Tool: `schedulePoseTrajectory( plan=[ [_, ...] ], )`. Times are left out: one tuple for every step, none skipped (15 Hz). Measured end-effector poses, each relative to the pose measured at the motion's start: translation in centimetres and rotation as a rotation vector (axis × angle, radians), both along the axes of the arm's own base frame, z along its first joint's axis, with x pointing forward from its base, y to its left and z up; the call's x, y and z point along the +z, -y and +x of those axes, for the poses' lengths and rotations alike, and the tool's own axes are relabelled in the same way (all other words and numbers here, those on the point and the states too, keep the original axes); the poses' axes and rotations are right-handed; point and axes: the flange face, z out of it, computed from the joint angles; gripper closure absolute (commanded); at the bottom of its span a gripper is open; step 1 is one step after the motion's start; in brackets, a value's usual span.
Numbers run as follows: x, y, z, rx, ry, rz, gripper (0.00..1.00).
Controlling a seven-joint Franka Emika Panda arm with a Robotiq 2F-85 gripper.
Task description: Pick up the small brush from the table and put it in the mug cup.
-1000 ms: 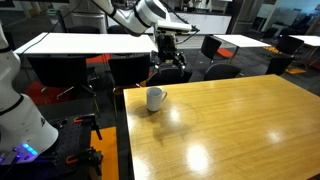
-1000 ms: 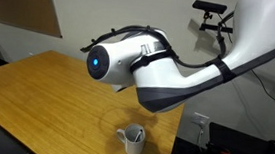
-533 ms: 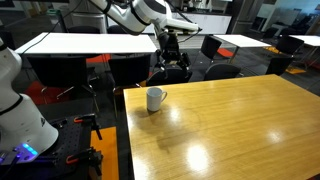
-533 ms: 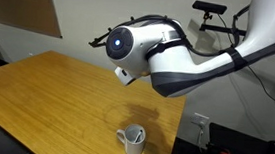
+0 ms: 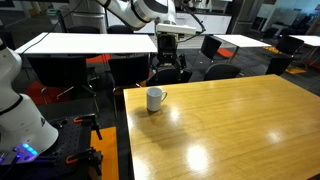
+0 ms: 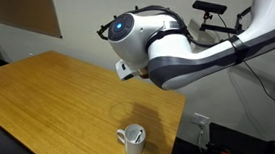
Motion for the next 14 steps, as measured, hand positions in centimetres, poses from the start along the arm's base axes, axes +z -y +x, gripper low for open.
schedulePoseTrajectory(
  plan=[
    [0.1,0.0,0.0,-0.042,0.021,0.024,0.00],
    [0.2,0.1,0.1,-0.086,0.043,0.045,0.00],
    [0.3,0.2,0.2,-0.130,0.065,0.064,0.00],
    [0.4,0.4,0.2,-0.175,0.088,0.079,0.00],
    [0.5,0.6,0.3,-0.220,0.113,0.091,0.00],
    [0.7,0.8,0.4,-0.265,0.137,0.104,0.00],
    [0.9,1.0,0.4,-0.310,0.159,0.117,0.00],
    [1.0,1.2,0.5,-0.355,0.179,0.132,0.00],
    [1.2,1.4,0.5,-0.400,0.198,0.148,0.00],
    [1.3,1.5,0.6,-0.445,0.217,0.163,0.00],
    [1.5,1.7,0.7,-0.492,0.235,0.181,0.00],
    [1.6,1.8,0.8,-0.536,0.252,0.200,0.00],
    [1.8,2.0,0.9,-0.580,0.268,0.222,0.00],
    [1.9,2.2,1.1,-0.623,0.282,0.246,0.00]
  ],
)
